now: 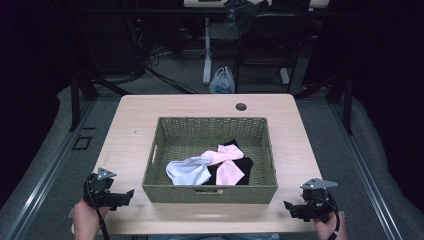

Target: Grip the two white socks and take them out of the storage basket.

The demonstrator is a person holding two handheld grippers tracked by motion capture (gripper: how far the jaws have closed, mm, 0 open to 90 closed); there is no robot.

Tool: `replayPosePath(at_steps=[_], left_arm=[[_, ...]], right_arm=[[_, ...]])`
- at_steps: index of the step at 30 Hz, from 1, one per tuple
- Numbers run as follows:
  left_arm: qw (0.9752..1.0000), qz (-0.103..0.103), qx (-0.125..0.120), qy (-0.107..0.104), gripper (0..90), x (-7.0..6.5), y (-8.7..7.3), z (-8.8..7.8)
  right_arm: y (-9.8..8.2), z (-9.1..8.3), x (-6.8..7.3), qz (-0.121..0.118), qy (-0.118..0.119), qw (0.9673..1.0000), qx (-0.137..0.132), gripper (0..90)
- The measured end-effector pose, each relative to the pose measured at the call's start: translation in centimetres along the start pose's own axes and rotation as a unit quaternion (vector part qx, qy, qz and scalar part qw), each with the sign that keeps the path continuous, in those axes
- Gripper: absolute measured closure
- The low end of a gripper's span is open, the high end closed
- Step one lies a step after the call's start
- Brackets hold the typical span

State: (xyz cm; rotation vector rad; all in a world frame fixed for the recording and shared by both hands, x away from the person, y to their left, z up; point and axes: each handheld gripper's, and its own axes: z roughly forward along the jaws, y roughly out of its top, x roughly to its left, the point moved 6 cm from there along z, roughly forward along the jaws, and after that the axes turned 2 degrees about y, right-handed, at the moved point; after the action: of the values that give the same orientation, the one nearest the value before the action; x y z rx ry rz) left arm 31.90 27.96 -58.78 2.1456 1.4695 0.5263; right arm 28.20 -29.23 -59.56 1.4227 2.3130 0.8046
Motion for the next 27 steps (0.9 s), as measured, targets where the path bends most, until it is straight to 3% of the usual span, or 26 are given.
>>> replayPosePath(at_steps=[4, 14, 21, 27], left_arm=[[0.9999, 0.010, -0.006, -0.002, 0.1, -0.2, 0.6, -0.6], [0.9997, 0.001, -0.019, -0.015, 0.1, 0.7, 1.7, -1.9], [0.9987, -0.002, -0.044, -0.025, 0.1, 1.0, 3.4, -3.8], [0.9975, 0.008, -0.061, -0.035, 0.1, 0.8, 5.5, -5.3]], right_arm=[[-0.1, 0.0, 0.0, -0.001, -0.002, 1.0000, 0.000, 14.7], [-0.2, 0.0, -0.2, 0.004, -0.003, 1.0000, 0.002, 14.7], [-0.2, 0.0, -0.1, 0.005, -0.005, 1.0000, 0.001, 14.7], [-0.2, 0.1, -0.1, 0.002, -0.005, 1.0000, 0.004, 14.7]])
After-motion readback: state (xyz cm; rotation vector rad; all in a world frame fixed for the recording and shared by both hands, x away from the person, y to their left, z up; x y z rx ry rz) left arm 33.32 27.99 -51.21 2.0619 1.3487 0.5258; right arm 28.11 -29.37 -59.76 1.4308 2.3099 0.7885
